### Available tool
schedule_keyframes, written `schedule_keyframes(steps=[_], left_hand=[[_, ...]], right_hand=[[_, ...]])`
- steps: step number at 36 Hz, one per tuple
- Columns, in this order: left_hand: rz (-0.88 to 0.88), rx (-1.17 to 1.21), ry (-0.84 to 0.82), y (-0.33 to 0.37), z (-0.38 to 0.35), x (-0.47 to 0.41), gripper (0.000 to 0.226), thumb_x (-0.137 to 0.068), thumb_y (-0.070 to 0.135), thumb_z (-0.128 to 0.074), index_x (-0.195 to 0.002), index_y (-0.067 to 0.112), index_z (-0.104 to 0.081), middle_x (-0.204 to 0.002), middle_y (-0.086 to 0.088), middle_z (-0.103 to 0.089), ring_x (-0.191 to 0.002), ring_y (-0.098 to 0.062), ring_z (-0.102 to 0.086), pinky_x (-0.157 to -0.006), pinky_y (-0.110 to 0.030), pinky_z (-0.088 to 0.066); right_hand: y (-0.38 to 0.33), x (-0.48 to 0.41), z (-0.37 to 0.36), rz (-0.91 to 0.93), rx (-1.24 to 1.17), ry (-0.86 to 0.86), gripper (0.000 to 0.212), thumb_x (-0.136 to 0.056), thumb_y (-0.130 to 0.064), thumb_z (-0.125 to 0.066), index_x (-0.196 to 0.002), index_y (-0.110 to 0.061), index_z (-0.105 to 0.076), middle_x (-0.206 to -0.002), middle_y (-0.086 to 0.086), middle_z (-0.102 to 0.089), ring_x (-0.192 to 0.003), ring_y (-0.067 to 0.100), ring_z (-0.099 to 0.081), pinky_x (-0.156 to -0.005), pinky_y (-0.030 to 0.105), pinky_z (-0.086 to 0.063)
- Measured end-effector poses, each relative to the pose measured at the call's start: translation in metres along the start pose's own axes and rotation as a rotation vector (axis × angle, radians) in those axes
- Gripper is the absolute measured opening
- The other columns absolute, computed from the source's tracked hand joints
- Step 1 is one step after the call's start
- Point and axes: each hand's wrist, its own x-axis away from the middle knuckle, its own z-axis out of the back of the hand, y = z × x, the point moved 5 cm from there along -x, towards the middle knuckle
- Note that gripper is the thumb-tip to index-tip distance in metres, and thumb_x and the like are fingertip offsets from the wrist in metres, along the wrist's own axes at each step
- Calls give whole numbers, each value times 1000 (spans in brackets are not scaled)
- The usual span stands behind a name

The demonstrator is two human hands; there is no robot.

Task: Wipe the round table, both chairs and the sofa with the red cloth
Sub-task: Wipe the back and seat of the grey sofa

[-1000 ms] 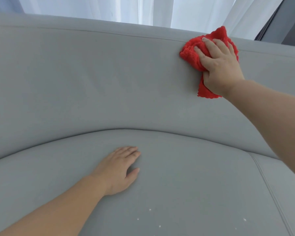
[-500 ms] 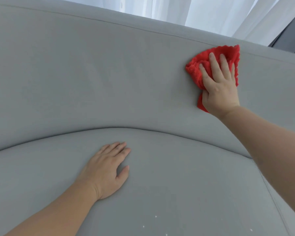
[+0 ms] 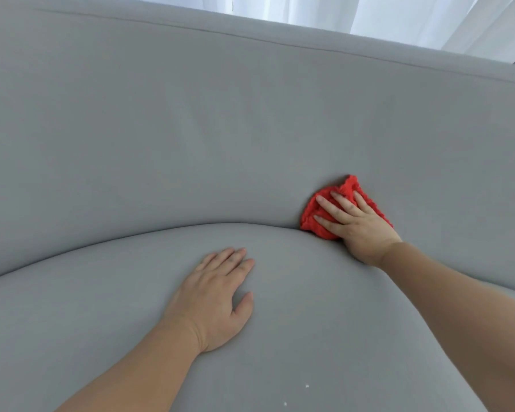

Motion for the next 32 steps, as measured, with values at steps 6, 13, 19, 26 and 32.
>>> schedule_keyframes(steps=[6, 13, 19, 26, 32], left_hand=[[-7, 3, 20, 0, 0, 0, 54, -79, 45, -41, -121, 19, -63, -129, -1, -60, -118, -18, -57, -102, -30, -26], [-2, -2, 10, -2, -2, 0, 54, -80, 45, -41, -123, 20, -62, -130, 0, -59, -119, -18, -56, -101, -31, -26], [6, -8, -8, -1, -1, -1, 54, -79, 46, -41, -123, 21, -62, -130, 1, -59, -119, -17, -56, -102, -30, -26], [11, -6, -36, 0, 1, 0, 54, -79, 46, -41, -121, 21, -63, -129, 0, -60, -118, -17, -57, -101, -31, -26], [18, 18, -50, 0, 1, -1, 55, -78, 47, -42, -121, 20, -63, -128, 1, -60, -118, -16, -57, -101, -30, -27]], right_hand=[[0, 0, 3, -7, 25, -11, 60, -83, -14, -27, -133, -22, -58, -154, 3, -27, -138, 31, -25, -116, 45, 2], [19, -8, 35, 23, 59, 90, 56, -74, -14, -52, -130, -16, -61, -152, 6, -37, -136, 31, -34, -113, 49, -15], [57, -27, 75, -5, 41, 129, 64, -69, -14, -55, -134, -17, -56, -152, 10, -38, -137, 32, -29, -111, 50, -18], [88, -60, 122, -137, 41, 230, 60, -77, -11, -42, -135, -18, -54, -153, 12, -36, -137, 40, -34, -112, 55, -20], [109, -96, 166, -341, -147, 299, 63, -78, -14, -37, -139, -13, -50, -153, 16, -34, -136, 47, -31, -114, 59, -19]])
